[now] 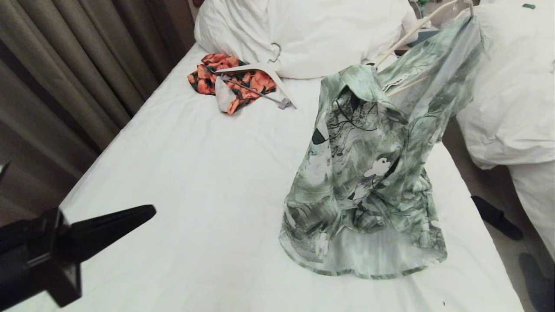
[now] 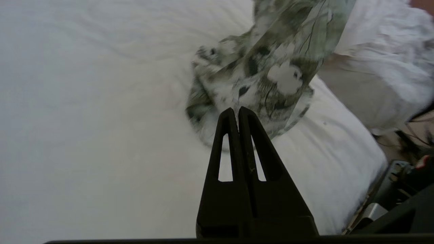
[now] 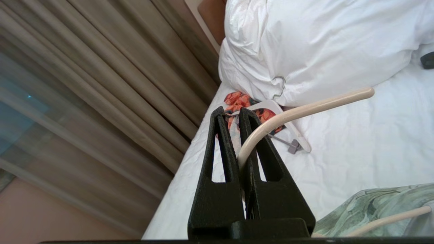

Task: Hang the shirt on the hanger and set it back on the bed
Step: Take the clothes hanger out of the clothes

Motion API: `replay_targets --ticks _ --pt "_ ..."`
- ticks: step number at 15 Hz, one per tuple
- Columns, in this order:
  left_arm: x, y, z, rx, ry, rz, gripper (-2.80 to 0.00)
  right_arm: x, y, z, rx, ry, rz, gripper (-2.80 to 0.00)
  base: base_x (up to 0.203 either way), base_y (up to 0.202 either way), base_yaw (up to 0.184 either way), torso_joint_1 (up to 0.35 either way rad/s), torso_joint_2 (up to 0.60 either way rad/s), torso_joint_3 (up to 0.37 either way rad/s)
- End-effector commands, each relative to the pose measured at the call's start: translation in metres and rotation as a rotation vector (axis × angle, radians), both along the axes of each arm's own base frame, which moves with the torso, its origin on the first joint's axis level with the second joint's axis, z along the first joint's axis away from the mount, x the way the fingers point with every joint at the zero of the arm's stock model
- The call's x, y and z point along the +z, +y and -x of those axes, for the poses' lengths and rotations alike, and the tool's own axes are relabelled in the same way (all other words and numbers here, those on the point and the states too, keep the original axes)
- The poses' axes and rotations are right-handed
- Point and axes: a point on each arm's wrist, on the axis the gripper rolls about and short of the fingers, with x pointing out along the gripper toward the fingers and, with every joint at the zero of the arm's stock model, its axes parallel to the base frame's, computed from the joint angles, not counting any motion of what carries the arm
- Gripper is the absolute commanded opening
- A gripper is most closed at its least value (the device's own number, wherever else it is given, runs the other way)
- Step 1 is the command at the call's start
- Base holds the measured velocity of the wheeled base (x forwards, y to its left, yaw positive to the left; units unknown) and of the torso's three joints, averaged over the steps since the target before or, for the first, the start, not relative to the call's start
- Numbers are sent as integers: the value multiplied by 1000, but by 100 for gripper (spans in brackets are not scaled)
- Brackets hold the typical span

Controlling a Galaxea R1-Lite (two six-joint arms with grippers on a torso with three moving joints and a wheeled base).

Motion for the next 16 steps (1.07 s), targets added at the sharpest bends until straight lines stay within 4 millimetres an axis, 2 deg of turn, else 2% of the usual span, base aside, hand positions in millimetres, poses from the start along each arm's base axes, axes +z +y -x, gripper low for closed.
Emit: replay_targets --ticks 1,2,3,5,7,9,10,13,16 --pt "-8 -29 -49 -91 78 -22 -280 -1 -1 -3 -8 5 0 -280 0 0 0 0 0 0" --pt "-4 -43 -60 -121 56 -18 -280 -1 -4 -4 -21 2 -1 -280 0 0 0 0 0 0" --pt "0 -57 -62 -156 35 -13 -280 -1 -9 -7 -46 0 0 -280 0 0 0 0 0 0" --pt "5 -80 -56 -217 9 -9 -280 -2 -20 -14 -99 2 0 -280 0 0 0 0 0 0" --pt "9 -98 -58 -242 -3 -7 -280 -4 -24 -21 -113 7 10 -280 0 0 0 0 0 0" --pt "4 -107 -61 -259 -9 -36 -280 -7 -24 -28 -125 8 40 -280 0 0 0 0 0 0" --pt "4 -109 -61 -274 -24 -44 0 -10 -24 -34 -149 9 75 -280 0 0 0 0 0 0" --pt "-6 -134 -65 -344 -51 -41 0 -13 -27 -41 -180 3 96 -280 0 0 0 0 0 0" --pt "-24 -163 -91 -352 -80 -52 0 -11 -28 -40 -180 -2 92 -280 0 0 0 0 0 0"
